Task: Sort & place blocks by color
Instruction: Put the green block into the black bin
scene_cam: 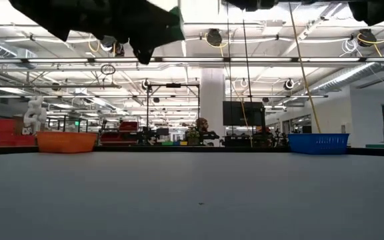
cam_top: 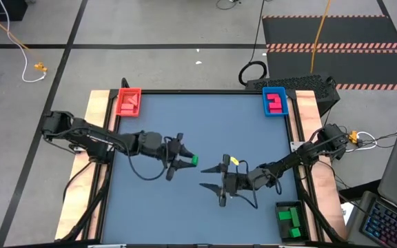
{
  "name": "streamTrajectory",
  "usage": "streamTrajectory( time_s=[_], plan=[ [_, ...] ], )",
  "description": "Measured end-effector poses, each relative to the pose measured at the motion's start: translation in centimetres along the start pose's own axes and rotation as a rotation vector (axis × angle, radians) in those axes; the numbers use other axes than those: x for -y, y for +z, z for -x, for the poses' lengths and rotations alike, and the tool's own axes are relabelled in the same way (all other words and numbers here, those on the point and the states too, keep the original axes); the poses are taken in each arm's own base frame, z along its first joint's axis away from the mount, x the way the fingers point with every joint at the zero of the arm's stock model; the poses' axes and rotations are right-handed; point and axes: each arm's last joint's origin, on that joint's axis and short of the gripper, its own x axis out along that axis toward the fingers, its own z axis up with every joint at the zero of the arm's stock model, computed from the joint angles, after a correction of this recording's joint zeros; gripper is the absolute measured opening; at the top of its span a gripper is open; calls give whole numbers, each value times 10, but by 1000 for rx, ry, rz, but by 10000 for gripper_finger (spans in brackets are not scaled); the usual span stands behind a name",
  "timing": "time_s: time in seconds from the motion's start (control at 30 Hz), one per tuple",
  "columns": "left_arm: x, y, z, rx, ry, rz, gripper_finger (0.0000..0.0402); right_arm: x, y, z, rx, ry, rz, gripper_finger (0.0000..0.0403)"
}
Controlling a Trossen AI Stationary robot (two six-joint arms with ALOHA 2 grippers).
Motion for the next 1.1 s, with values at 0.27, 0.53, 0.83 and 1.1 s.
streamTrajectory(
  time_s=[0.27, 0.53, 0.83, 1.1],
  plan=[
    [-1, 6, 1, 64, -5, 103, 131, -3, -6, 1, -57, 30, 275, 259],
    [2, 4, -2, 68, 3, 275, 142, 6, -6, -4, -40, -8, 492, 317],
    [9, -2, -25, 24, -15, 344, 134, 20, -14, -11, -81, -35, 522, 317],
    [12, -3, -45, -45, -49, 357, 146, 20, -17, -11, -105, -26, 483, 316]
  ],
)
